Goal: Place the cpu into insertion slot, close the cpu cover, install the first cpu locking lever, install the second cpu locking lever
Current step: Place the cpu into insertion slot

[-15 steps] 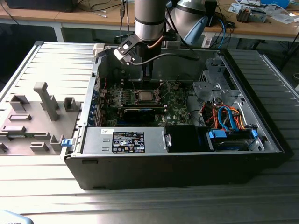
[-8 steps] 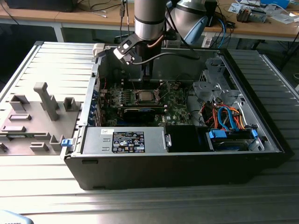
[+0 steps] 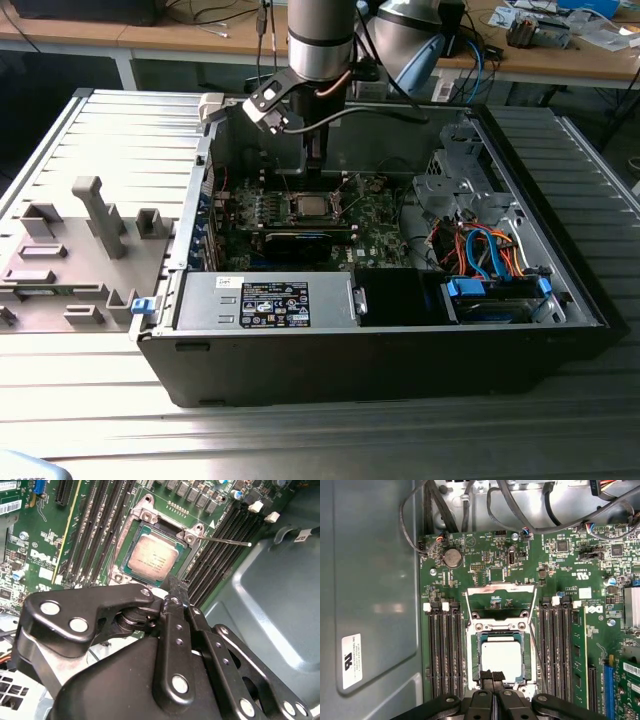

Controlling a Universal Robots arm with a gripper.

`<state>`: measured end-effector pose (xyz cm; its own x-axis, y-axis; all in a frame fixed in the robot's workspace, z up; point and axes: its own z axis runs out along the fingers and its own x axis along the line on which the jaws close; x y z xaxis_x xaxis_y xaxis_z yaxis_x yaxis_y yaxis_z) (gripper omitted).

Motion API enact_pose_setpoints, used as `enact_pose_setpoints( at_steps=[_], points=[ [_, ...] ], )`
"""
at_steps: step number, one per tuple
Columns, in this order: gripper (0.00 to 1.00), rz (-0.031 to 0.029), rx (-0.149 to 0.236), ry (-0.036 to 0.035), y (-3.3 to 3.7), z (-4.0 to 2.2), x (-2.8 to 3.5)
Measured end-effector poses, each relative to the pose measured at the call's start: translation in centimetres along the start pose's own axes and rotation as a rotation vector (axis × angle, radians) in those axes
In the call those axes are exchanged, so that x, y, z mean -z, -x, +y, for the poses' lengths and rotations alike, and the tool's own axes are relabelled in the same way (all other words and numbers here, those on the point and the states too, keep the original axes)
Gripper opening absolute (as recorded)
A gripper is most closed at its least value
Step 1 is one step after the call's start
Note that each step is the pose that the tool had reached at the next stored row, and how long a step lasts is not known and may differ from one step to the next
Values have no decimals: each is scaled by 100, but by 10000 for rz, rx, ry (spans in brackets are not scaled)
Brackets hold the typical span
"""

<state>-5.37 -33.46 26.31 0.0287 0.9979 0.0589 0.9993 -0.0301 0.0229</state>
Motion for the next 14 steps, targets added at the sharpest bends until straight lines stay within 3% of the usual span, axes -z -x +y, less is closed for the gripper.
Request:
enact_pose_setpoints(
  at_steps=[14],
  points=[
    [11, 0, 0, 0, -10, 4, 173]
  ],
)
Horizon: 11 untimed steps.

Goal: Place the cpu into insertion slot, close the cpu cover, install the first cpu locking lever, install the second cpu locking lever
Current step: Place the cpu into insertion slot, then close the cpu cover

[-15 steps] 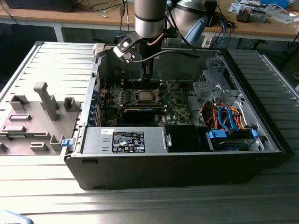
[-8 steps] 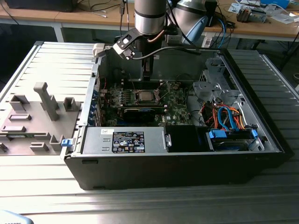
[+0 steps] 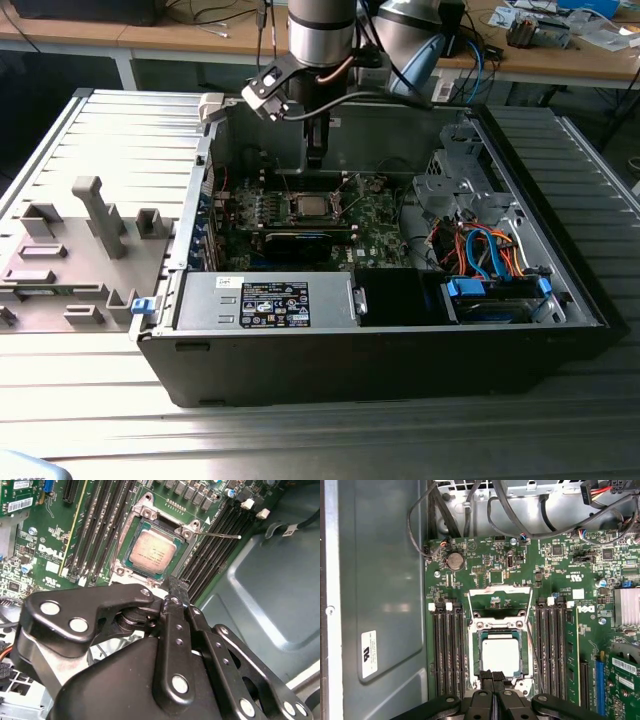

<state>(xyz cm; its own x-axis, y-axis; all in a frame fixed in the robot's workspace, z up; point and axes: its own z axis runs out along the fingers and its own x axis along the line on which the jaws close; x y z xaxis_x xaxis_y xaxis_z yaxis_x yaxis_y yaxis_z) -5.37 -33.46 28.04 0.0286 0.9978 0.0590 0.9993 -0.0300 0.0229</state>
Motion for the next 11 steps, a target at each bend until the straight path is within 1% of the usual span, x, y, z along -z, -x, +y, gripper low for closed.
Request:
enact_pose_setpoints(
  at_steps=[3, 11],
  points=[
    [11, 0, 0, 0, -1, 1, 19],
    [11, 0, 1, 0, 2, 4, 23]
  ],
)
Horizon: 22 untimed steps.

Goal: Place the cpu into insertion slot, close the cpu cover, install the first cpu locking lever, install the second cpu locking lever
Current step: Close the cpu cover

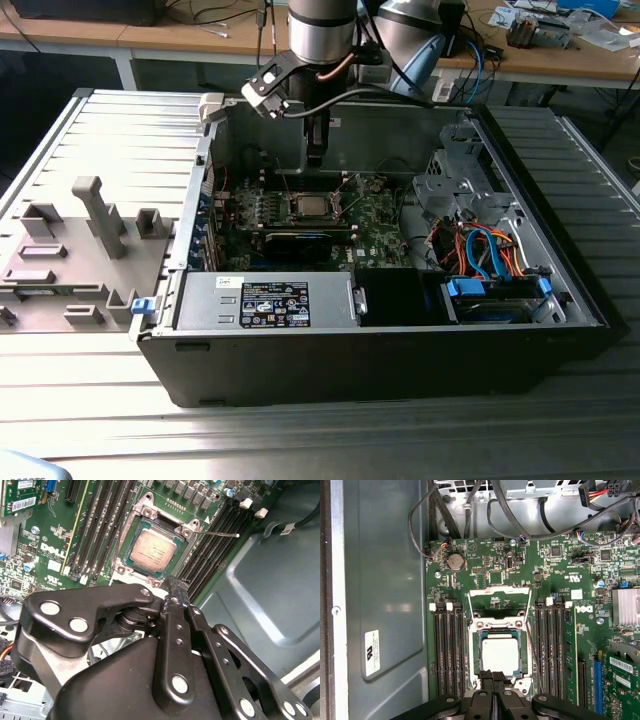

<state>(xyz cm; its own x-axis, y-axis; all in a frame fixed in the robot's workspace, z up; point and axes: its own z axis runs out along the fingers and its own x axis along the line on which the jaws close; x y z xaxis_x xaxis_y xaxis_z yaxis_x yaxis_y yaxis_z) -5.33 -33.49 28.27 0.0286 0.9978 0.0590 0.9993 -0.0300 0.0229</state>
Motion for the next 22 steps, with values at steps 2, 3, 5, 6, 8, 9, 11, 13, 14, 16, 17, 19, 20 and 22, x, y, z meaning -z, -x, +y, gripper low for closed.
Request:
enact_pose_setpoints(
  at_steps=[2, 3, 5, 6, 8, 9, 11, 13, 14, 16, 17, 19, 20, 22],
  points=[
    [11, 0, -2, 0, 1, 4, 0],
    [11, -1, 0, 0, 2, 6, 0],
    [11, -2, -1, 0, 3, 11, -1],
    [11, -1, 0, 0, 3, 15, -2],
    [11, -1, 0, 0, 3, 30, -8],
    [11, -2, -1, -1, 3, 31, -9],
    [11, 0, 0, 1, 3, 42, -11],
    [11, 1, -1, 1, 2, 57, -13],
    [11, -1, 0, 0, 2, 64, -14],
    [11, -1, 0, 0, 2, 75, -15],
    [11, -1, 0, 0, 2, 82, -15],
    [11, -1, -2, 0, 1, 90, -15],
    [11, 0, 0, 1, 1, 92, -16],
    [11, 0, 0, 0, 1, 97, -16]
  ],
)
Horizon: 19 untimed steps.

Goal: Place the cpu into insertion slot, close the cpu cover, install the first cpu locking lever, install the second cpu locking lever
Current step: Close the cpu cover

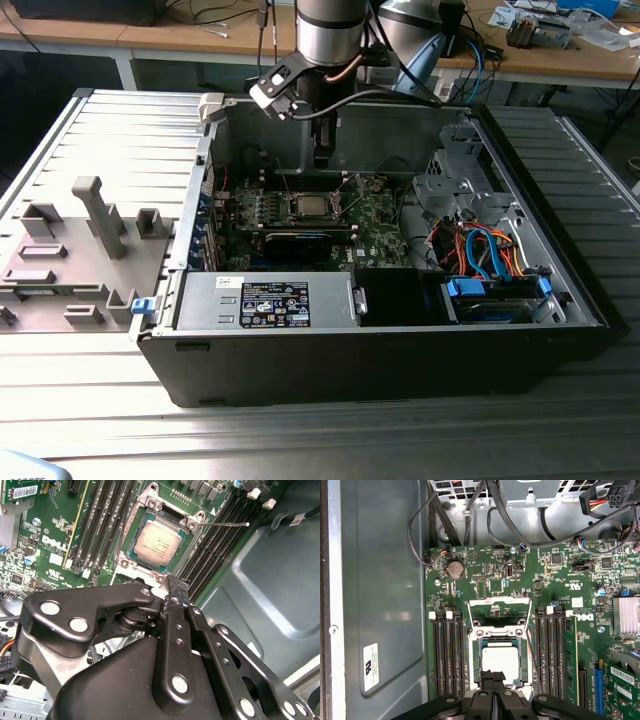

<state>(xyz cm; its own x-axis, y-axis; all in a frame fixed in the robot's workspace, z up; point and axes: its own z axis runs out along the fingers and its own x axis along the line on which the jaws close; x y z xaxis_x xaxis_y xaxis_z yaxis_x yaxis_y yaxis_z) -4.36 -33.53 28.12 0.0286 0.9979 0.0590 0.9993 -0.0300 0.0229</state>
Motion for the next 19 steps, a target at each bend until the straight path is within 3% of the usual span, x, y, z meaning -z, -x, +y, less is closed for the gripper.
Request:
enact_pose_setpoints(
  at_steps=[19],
  points=[
    [11, 0, -1, 0, -2, 85, -6]
  ],
)
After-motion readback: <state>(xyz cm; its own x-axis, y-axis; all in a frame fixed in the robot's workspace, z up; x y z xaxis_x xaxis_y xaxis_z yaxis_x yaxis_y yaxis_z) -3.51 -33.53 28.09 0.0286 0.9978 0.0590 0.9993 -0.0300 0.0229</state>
